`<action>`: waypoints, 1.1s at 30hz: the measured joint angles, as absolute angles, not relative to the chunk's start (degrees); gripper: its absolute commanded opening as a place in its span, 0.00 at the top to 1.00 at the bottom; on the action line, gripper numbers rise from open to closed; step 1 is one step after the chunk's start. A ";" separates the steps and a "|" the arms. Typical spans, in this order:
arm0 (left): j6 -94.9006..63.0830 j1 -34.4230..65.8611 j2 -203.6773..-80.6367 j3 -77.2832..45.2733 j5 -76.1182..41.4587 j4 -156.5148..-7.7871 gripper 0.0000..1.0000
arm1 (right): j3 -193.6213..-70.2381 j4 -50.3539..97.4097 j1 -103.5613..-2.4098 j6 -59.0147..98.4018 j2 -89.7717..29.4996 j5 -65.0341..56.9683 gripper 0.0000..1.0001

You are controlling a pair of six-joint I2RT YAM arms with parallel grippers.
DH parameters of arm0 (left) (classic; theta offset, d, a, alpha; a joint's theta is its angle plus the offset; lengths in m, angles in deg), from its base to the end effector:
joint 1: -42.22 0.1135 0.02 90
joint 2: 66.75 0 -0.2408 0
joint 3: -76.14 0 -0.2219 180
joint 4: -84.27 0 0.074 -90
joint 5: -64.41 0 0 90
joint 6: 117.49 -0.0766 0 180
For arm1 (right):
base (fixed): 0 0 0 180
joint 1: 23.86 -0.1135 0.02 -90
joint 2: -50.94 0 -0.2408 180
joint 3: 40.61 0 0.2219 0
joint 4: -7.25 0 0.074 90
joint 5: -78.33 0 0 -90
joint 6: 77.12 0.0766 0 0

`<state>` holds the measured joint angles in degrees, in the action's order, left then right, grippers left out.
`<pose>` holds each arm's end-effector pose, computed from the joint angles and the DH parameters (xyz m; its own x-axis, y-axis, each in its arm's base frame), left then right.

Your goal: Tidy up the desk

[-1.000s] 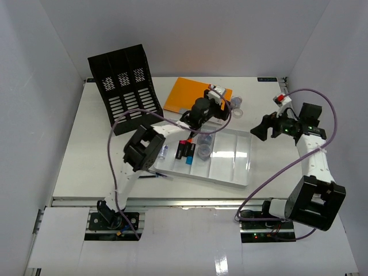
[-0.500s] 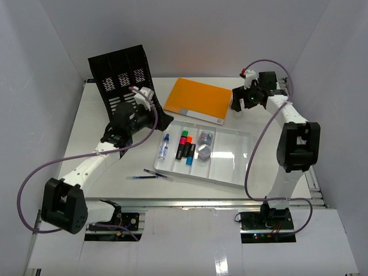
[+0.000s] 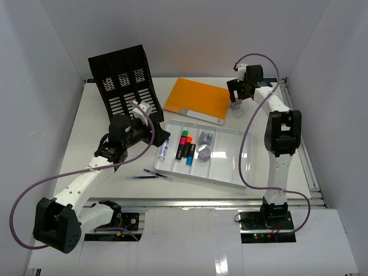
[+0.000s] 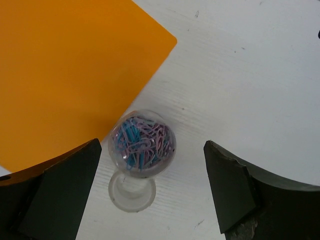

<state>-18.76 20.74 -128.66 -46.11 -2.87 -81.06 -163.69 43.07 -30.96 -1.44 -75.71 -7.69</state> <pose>0.2356 -0.1245 0.2631 -0.3998 0.0069 -0.9166 0.6245 0.7340 -0.2669 0.4970 0.0673 0.1974 -0.5665 -0.3192 -0.7597 -0.3268 0.9334 -0.1485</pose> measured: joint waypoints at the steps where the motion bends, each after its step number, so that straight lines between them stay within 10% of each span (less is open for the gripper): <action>1: -18.84 20.74 -128.66 -46.11 -2.86 -80.98 0.10 | -164.38 42.84 -31.01 -1.59 -76.56 -8.21 0.10; 14: -18.95 20.74 -128.55 -46.11 -2.85 -80.45 0.11 | -165.42 42.88 -31.37 -1.82 -81.72 -8.10 0.02; 33: -19.81 20.74 -127.88 -46.13 -4.15 -80.43 0.11 | -166.03 42.88 -31.39 -1.11 -81.58 -7.94 0.81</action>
<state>-19.81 20.74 -127.88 -46.13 -4.15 -80.43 -166.03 42.88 -31.39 -1.11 -81.58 -7.94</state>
